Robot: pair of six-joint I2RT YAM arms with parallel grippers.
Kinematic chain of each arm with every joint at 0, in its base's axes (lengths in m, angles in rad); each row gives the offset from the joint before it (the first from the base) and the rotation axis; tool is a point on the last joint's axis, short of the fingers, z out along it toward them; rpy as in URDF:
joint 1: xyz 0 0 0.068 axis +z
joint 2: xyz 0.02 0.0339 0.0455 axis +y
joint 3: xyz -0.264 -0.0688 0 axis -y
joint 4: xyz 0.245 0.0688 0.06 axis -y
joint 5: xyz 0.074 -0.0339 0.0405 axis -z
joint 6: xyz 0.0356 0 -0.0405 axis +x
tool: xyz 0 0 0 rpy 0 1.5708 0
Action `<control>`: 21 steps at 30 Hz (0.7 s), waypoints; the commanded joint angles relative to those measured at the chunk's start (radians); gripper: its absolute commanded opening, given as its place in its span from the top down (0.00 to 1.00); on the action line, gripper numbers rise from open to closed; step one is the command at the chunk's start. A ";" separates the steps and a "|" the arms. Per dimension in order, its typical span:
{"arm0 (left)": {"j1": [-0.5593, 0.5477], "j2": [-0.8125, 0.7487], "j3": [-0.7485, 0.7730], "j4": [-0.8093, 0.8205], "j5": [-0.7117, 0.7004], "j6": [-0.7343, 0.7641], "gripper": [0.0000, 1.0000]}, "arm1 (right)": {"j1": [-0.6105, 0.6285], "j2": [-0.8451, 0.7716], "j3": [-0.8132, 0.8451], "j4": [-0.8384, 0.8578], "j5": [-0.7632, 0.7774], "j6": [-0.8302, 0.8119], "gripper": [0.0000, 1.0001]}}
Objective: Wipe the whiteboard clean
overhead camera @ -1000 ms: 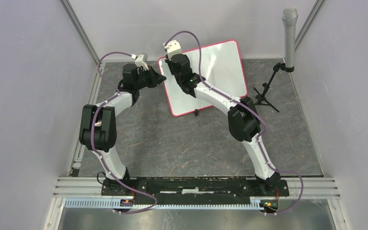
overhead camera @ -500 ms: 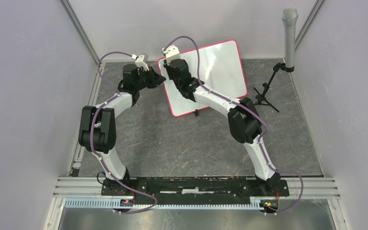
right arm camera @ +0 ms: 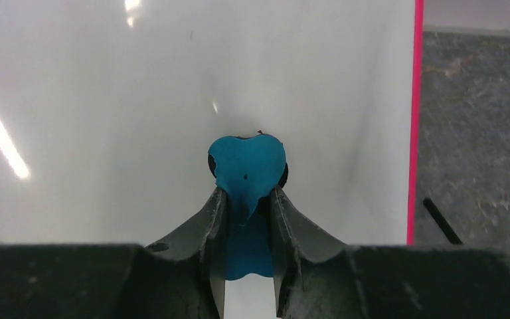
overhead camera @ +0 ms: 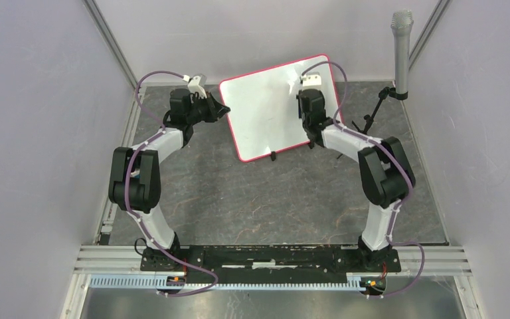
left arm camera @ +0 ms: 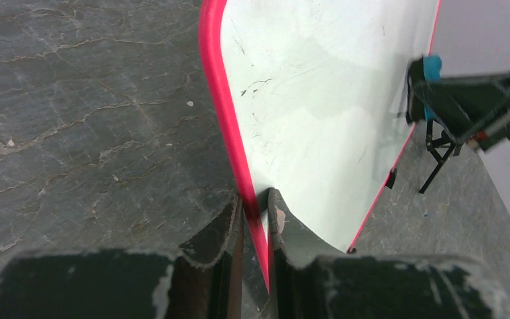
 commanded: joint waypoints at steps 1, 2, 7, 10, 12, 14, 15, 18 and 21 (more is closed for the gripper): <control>-0.003 -0.042 0.011 0.021 -0.024 0.096 0.98 | 0.074 -0.190 -0.182 -0.014 0.010 0.004 0.99; -0.003 -0.043 0.011 0.020 -0.027 0.097 0.98 | 0.084 -0.231 -0.225 -0.018 0.010 0.004 0.99; -0.002 -0.056 0.010 0.015 -0.036 0.085 0.86 | 0.135 -0.369 -0.410 -0.053 -0.074 0.038 0.99; -0.002 -0.068 0.010 0.013 -0.039 0.071 0.66 | 0.184 -0.415 -0.509 -0.091 -0.109 0.041 0.99; -0.002 -0.074 0.017 0.000 -0.038 0.064 0.52 | 0.229 -0.441 -0.567 -0.123 -0.116 0.036 0.98; -0.002 -0.087 0.020 -0.013 -0.039 0.058 0.40 | 0.271 -0.462 -0.617 -0.167 -0.131 0.040 0.98; -0.002 -0.097 0.020 -0.020 -0.043 0.056 0.36 | 0.294 -0.470 -0.635 -0.188 -0.136 0.045 0.98; -0.002 -0.135 0.012 -0.039 -0.056 0.058 0.25 | 0.341 -0.520 -0.706 -0.242 -0.153 0.062 0.96; 0.002 -0.175 0.010 -0.065 -0.080 0.054 0.19 | 0.372 -0.599 -0.779 -0.271 -0.175 0.088 0.80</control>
